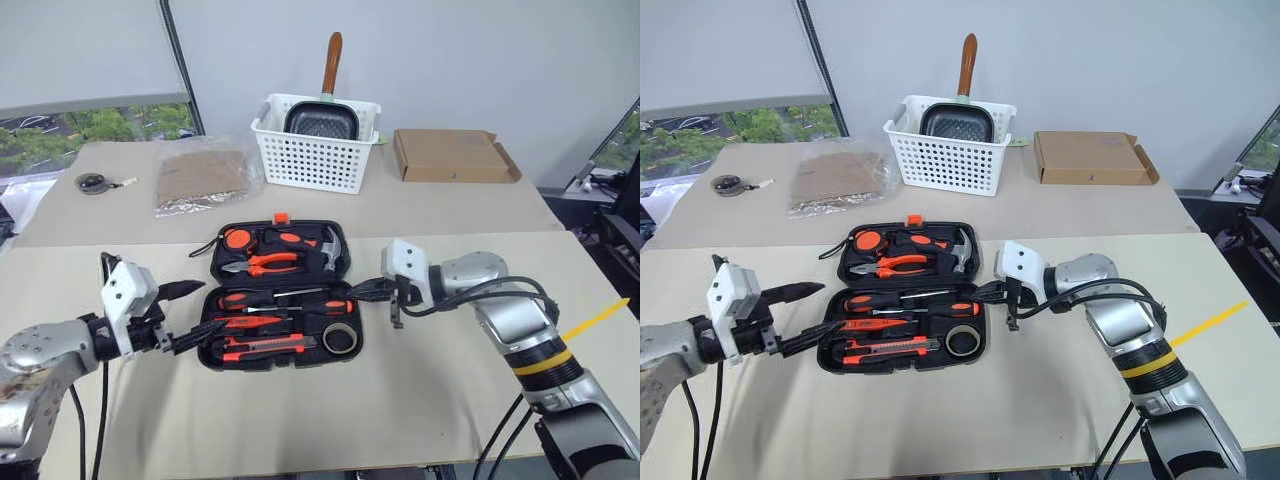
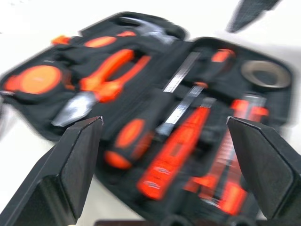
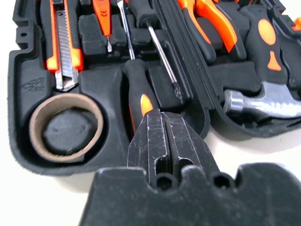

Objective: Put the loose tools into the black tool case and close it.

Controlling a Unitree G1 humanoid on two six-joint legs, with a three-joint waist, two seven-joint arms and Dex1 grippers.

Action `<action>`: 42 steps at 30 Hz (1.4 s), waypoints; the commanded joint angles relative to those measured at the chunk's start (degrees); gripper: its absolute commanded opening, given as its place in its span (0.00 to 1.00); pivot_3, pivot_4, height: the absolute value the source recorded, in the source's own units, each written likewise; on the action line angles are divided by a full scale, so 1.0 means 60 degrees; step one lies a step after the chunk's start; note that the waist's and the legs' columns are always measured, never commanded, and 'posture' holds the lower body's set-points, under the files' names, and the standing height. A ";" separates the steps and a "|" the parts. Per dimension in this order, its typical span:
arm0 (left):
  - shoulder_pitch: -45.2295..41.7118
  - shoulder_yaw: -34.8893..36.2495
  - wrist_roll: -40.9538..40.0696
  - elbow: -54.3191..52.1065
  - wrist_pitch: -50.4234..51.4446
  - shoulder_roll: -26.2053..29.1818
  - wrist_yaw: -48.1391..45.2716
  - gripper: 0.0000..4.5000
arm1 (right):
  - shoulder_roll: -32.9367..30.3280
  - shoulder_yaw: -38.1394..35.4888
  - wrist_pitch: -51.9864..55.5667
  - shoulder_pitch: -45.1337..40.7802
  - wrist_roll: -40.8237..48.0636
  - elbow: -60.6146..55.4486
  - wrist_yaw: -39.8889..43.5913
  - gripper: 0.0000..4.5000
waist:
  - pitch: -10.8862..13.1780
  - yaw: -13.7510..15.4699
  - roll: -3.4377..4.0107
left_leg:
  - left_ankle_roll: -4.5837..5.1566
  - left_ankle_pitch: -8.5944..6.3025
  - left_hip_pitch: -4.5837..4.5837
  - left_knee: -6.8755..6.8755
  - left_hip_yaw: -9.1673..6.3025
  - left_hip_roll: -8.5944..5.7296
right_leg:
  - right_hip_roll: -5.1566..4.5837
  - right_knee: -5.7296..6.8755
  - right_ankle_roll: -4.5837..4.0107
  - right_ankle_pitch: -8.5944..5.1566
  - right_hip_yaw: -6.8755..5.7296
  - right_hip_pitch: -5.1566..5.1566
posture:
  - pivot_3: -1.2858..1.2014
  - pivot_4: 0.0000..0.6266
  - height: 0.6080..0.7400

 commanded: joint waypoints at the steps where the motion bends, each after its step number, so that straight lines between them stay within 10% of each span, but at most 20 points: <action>1: -0.1035 -0.0723 0.0995 0.0846 -0.0750 -0.0264 0.0500 1.00 | -0.0004 -0.0227 -0.0210 -0.0152 -0.0024 -0.0085 -0.0056 0.01 | 0.0000 -0.0010 0.0000 | 0.0000 0.0000 0.0002 0.0000 0.0003 0.0000 | 0.0000 -0.0003 -0.0001 0.0003 0.0003 0.0001 | 0.52 0.24 0.70; 8: -0.2450 -0.2131 0.2242 0.2374 -0.1463 -0.0921 0.0701 1.00 | -0.0089 -0.0542 -0.0443 0.0179 0.0102 -0.0181 -0.0152 0.01 | -0.0001 -0.0076 -0.0003 | -0.0046 0.0027 -0.0001 -0.0004 0.0015 -0.0003 | 0.0001 -0.0008 -0.0068 0.0045 0.0004 0.0000 | 0.52 0.24 0.70; 22: -0.2882 -0.3568 0.4090 0.4069 -0.3718 -0.0993 0.0201 0.01 | -0.0411 -0.1030 -0.0083 0.0925 0.0100 -0.0798 -0.0445 0.00 | -0.0001 -0.0070 -0.0006 | 0.0003 -0.0001 0.0017 -0.0002 0.0018 0.0004 | 0.0000 0.0011 -0.0024 0.0020 0.0007 0.0001 | 0.52 0.24 0.70; 34: -0.3272 -0.2383 0.1434 0.3350 -0.2529 -0.1749 -0.0637 0.01 | -0.0469 -0.0986 -0.0257 0.0941 0.0012 -0.0545 -0.0414 0.00 | 0.0003 -0.0066 -0.0015 | 0.0012 0.0004 0.0003 0.0032 0.0012 0.0005 | -0.0012 0.0064 -0.0006 0.0007 0.0008 -0.0014 | 0.52 0.24 0.70; 42: -0.3241 -0.3217 0.2223 0.3764 -0.2306 -0.1341 -0.1350 0.01 | -0.0455 -0.0944 -0.0351 0.0936 -0.0057 -0.0431 -0.0451 0.00 | 0.0003 -0.0067 -0.0015 | 0.0013 0.0003 0.0010 0.0029 0.0014 0.0001 | -0.0012 0.0067 -0.0004 0.0004 0.0008 -0.0012 | 0.52 0.24 0.70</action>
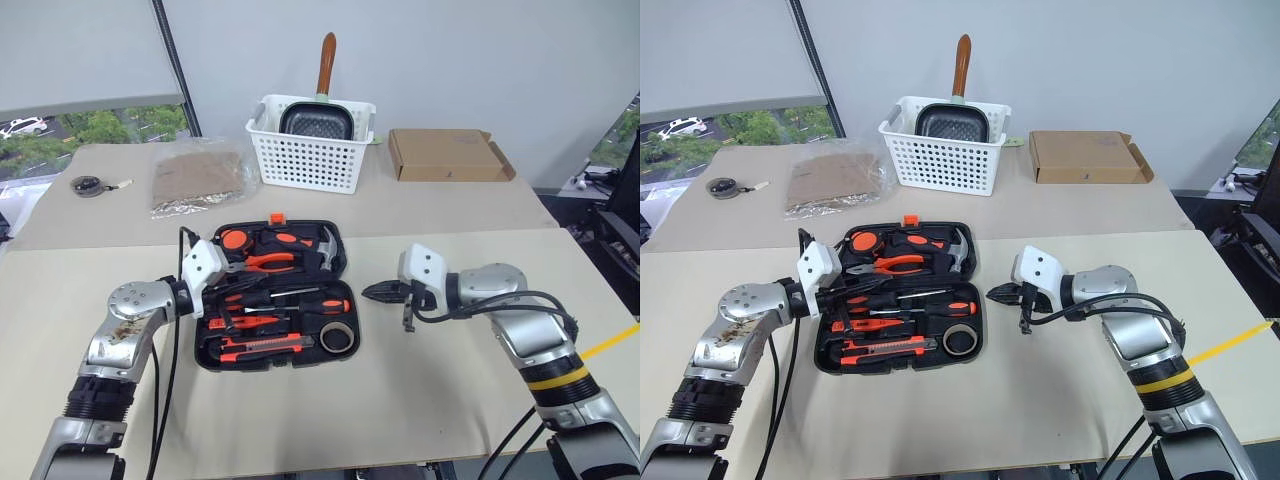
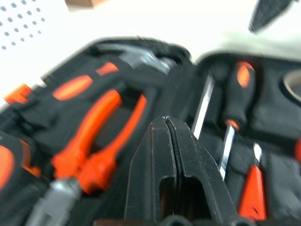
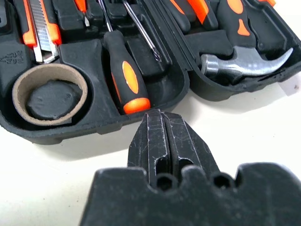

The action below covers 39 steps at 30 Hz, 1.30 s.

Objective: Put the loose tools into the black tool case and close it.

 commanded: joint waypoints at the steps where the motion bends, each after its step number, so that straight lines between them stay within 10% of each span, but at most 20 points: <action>1: -0.0186 -0.0315 0.0441 0.0256 -0.0048 0.0175 -0.0171 0.01 | -0.0077 -0.0184 -0.0236 -0.0051 0.0005 -0.0161 -0.0030 0.00 | 0.0000 0.0012 0.0000 | 0.0000 0.0000 0.0001 0.0000 0.0000 0.0000 | 0.0000 0.0000 0.0001 -0.0001 0.0000 0.0000 | 0.52 0.24 0.70; 13: -0.0558 -0.1361 0.1772 0.1306 -0.0450 0.0311 -0.0489 0.01 | -0.0272 -0.0279 -0.0033 0.0162 -0.0054 -0.0353 -0.0166 0.00 | -0.0005 0.0033 0.0006 | 0.0005 0.0001 0.0032 0.0005 -0.0004 -0.0005 | -0.0011 0.0012 0.0002 -0.0002 0.0003 0.0023 | 0.52 0.24 0.70; 20: -0.0497 0.0069 0.0523 0.0620 0.0134 -0.0013 0.0053 0.01 | 0.0256 -0.0737 0.0822 -0.0247 0.0590 -0.0086 -0.0572 0.00 | -0.0004 0.0017 0.0004 | 0.0010 0.0009 0.0043 0.0008 -0.0006 -0.0001 | -0.0015 0.0025 0.0004 -0.0001 0.0005 0.0026 | 0.52 0.24 0.70; 29: -0.0466 0.2291 -0.1061 -0.0367 0.2552 0.0711 0.1083 0.66 | 0.2072 -0.1285 0.2081 -0.2110 0.0771 0.3021 -0.2284 0.35 | 0.0003 -0.0155 -0.0006 | -0.0009 0.0020 0.0005 -0.0014 -0.0003 0.0005 | -0.0002 0.0021 -0.0001 0.0002 0.0003 -0.0008 | 0.52 0.24 0.70; 39: -0.1262 0.2645 -0.1260 0.1830 0.4239 0.0959 0.1635 0.66 | 0.3641 -0.2327 0.3765 -0.4022 0.1650 0.6127 -0.2993 0.35 | 0.0004 -0.0203 -0.0007 | -0.0080 0.0062 -0.0020 -0.0028 -0.0009 -0.0010 | -0.0006 0.0032 -0.0054 0.0035 -0.0007 -0.0008 | 0.52 0.24 0.70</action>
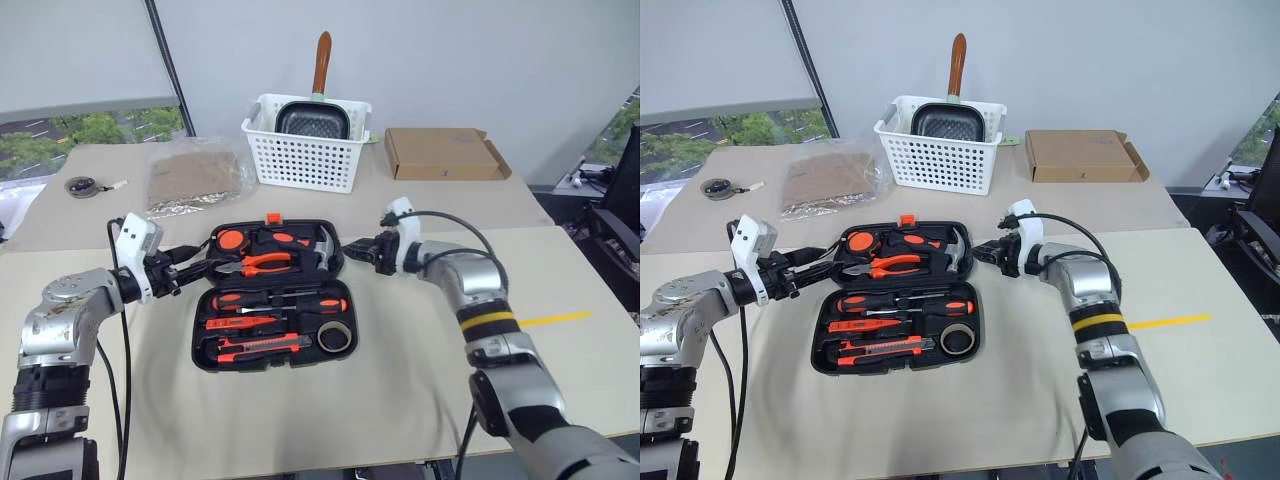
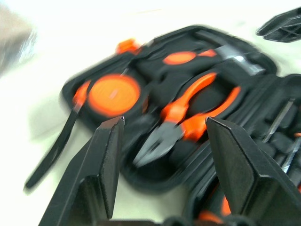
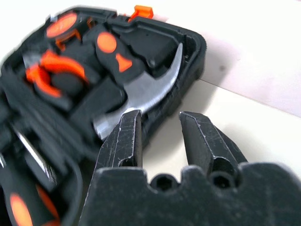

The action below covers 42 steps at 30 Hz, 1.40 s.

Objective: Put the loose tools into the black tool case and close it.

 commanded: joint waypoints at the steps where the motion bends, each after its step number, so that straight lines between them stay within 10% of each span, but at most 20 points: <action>1: -0.0658 0.0275 -0.0043 0.0679 0.0307 -0.0027 0.0452 0.66 | 0.0127 -0.0345 0.0165 -0.0422 0.0214 0.0273 -0.0084 0.35 | 0.0000 -0.0005 0.0000 | 0.0000 0.0000 -0.0004 -0.0001 -0.0002 -0.0002 | -0.0001 0.0000 -0.0008 0.0005 -0.0001 0.0000 | 0.52 0.24 0.70; 6: -0.1082 0.0287 -0.0106 0.1643 0.0443 -0.0118 0.0561 0.66 | 0.0472 -0.0130 0.0094 -0.0559 -0.0028 0.0603 -0.0317 0.35 | -0.0001 -0.0065 -0.0001 | 0.0000 0.0000 -0.0008 -0.0013 0.0006 -0.0010 | -0.0004 -0.0006 -0.0004 0.0013 0.0005 -0.0004 | 0.52 0.24 0.70; 12: -0.1533 0.0365 -0.0205 0.2664 0.0558 -0.0225 0.0452 0.68 | 0.0650 -0.0294 0.0112 -0.0700 0.0023 0.0712 -0.0466 0.01 | -0.0001 -0.0105 -0.0002 | -0.0015 0.0008 -0.0003 -0.0018 0.0008 -0.0004 | 0.0002 -0.0001 -0.0003 0.0012 0.0002 -0.0006 | 0.52 0.24 0.70; 35: -0.1194 0.0390 -0.0710 0.2636 0.2199 0.0089 -0.0388 0.68 | 0.0888 -0.0493 -0.0184 -0.0945 -0.0023 0.0888 -0.1359 0.01 | -0.0001 -0.0103 -0.0002 | -0.0028 0.0015 0.0002 -0.0014 0.0002 -0.0007 | -0.0009 0.0018 0.0032 0.0000 0.0006 -0.0007 | 0.52 0.24 0.70; 42: -0.1192 0.0451 -0.0850 0.2574 0.2273 -0.0080 -0.0234 0.19 | 0.0881 -0.0451 -0.0319 -0.0935 -0.0077 0.0917 -0.1331 0.00 | -0.0001 -0.0103 -0.0002 | -0.0033 0.0018 0.0005 -0.0016 0.0001 -0.0005 | -0.0006 0.0021 0.0025 0.0004 0.0006 -0.0010 | 0.52 0.24 0.70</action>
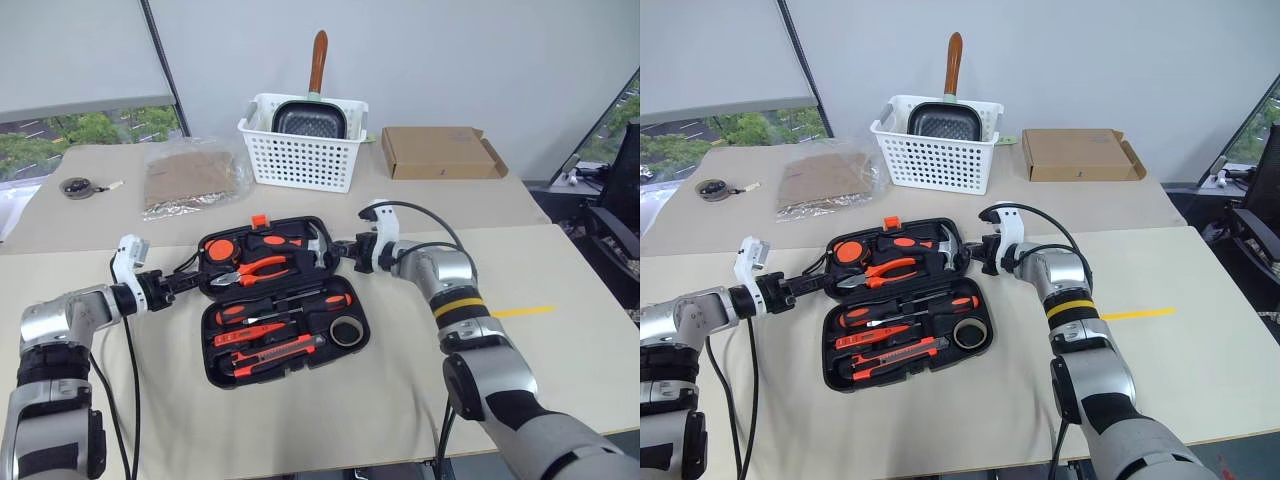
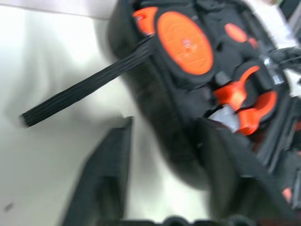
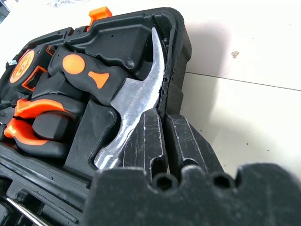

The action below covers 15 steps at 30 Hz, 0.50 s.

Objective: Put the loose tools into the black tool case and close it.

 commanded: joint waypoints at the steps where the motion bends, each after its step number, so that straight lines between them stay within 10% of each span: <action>1: -0.0052 0.0265 -0.0071 -0.0241 0.0034 -0.0038 0.0251 0.13 | -0.0056 -0.0166 -0.0518 -0.0251 -0.0036 -0.0143 -0.0003 0.00 | 0.0000 0.0007 0.0000 | -0.0001 0.0001 0.0001 0.0000 0.0000 0.0000 | 0.0000 -0.0001 0.0000 0.0000 0.0000 0.0000 | 0.52 0.24 0.70; 3: -0.0129 0.0373 -0.0152 -0.0273 -0.0004 -0.0167 0.0326 0.01 | -0.0030 -0.0243 -0.0684 -0.0244 -0.0005 -0.0176 0.0014 0.00 | 0.0000 0.0021 0.0000 | -0.0004 0.0003 0.0007 0.0000 0.0000 -0.0001 | -0.0003 -0.0005 0.0002 -0.0001 0.0002 0.0001 | 0.52 0.24 0.70; 15: -0.1994 0.0203 0.0484 0.0243 -0.2389 -0.1254 0.0793 0.01 | -0.0265 -0.1067 -0.3145 -0.1060 0.0219 0.0885 0.0587 0.00 | 0.0011 0.0059 -0.0014 | -0.0013 0.0074 -0.0106 -0.0001 0.0001 -0.0008 | 0.0005 0.0014 -0.0043 0.0062 -0.0001 -0.0112 | 0.52 0.24 0.70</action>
